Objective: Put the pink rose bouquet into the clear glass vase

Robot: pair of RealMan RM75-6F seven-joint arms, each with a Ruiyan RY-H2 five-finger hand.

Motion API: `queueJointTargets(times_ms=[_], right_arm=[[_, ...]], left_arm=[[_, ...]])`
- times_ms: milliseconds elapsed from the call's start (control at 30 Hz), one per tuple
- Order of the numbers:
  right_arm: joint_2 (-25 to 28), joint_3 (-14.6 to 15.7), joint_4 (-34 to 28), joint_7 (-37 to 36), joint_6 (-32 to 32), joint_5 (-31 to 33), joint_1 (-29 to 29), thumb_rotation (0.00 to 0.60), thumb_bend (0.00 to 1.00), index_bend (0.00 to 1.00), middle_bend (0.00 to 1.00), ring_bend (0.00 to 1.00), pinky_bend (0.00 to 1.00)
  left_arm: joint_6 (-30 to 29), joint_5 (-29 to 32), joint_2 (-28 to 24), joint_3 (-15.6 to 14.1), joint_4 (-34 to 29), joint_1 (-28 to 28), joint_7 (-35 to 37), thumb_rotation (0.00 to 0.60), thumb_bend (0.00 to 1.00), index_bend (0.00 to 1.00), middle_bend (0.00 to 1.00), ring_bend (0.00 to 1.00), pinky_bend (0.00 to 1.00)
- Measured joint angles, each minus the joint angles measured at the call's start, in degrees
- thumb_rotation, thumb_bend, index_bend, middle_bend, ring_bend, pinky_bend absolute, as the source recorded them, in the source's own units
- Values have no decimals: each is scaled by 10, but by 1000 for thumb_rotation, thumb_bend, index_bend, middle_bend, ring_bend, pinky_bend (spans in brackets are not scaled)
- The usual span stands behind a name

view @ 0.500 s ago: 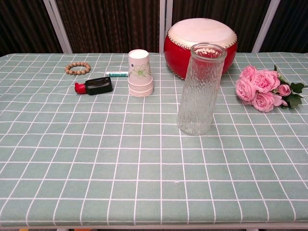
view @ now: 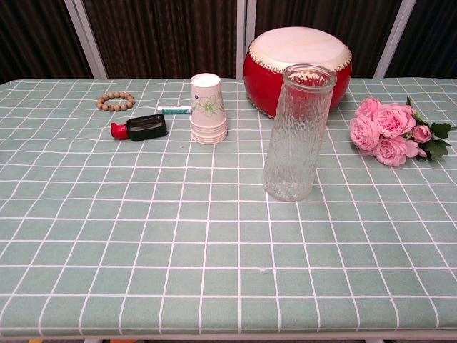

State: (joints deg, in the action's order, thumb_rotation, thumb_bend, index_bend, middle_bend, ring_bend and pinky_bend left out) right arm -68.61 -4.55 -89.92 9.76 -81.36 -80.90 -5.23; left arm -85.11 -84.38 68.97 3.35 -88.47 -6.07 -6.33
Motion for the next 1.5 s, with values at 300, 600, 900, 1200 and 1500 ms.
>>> queueJointTargets(times_ms=[300, 600, 900, 1200, 1500], right_arm=[[-9, -13, 38, -15, 59, 39, -24, 600, 173, 0, 0, 0, 0], [-26, -46, 114, -45, 214, 95, -111, 600, 173, 0, 0, 0, 0], [-95, -69, 256, -52, 361, 120, -237, 600, 126, 0, 0, 0, 0], [-173, -71, 352, -58, 439, 124, -314, 600, 125, 0, 0, 0, 0], [-229, -71, 433, -68, 485, 137, -352, 600, 123, 0, 5, 0, 0]], left_arm=[[-13, -10, 6, -2, 11, 4, 10, 515, 0, 101, 25, 0, 174], [-23, -20, 7, -11, 2, 13, -2, 515, 0, 100, 25, 0, 174], [-29, -15, -4, -7, 3, 16, -13, 535, 0, 100, 25, 0, 174], [-31, -19, -7, -7, 6, 17, -22, 551, 0, 100, 25, 0, 174], [-31, -19, -13, -5, 10, 17, -14, 556, 0, 100, 25, 0, 175]])
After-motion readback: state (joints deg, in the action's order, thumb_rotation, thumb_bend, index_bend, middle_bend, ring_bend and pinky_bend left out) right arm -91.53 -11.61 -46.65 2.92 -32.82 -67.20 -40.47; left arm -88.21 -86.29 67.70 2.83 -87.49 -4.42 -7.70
